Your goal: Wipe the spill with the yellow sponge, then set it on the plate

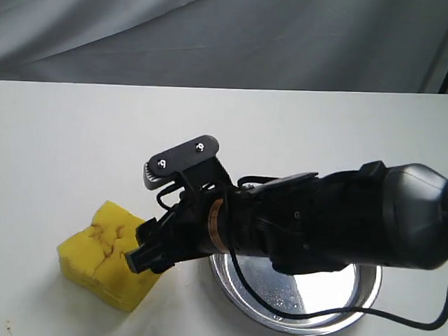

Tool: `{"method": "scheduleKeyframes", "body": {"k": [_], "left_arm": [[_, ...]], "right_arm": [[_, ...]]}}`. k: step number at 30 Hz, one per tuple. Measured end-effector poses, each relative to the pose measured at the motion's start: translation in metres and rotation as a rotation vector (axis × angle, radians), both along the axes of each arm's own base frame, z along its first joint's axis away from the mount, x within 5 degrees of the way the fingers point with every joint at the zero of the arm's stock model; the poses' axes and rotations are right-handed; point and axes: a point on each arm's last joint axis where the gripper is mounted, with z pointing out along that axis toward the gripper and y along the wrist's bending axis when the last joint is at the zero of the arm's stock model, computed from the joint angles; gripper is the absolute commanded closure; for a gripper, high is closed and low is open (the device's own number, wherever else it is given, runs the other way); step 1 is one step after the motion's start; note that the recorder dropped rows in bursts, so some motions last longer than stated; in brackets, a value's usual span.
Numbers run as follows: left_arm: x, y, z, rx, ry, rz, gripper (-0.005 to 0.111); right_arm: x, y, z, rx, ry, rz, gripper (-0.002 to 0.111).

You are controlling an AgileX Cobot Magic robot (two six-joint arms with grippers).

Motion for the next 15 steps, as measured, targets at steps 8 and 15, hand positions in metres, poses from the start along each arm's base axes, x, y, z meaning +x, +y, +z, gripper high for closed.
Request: {"method": "scheduleKeyframes", "body": {"k": [8, 15], "left_arm": [[0.000, 0.000, 0.000, 0.000, 0.000, 0.000, 0.107], [0.000, 0.000, 0.000, 0.000, 0.000, 0.000, 0.107]], "right_arm": [[0.010, -0.003, 0.005, -0.175, -0.235, 0.253, 0.065], [0.021, -0.015, 0.005, -0.555, -0.525, 0.482, 0.096]]}}
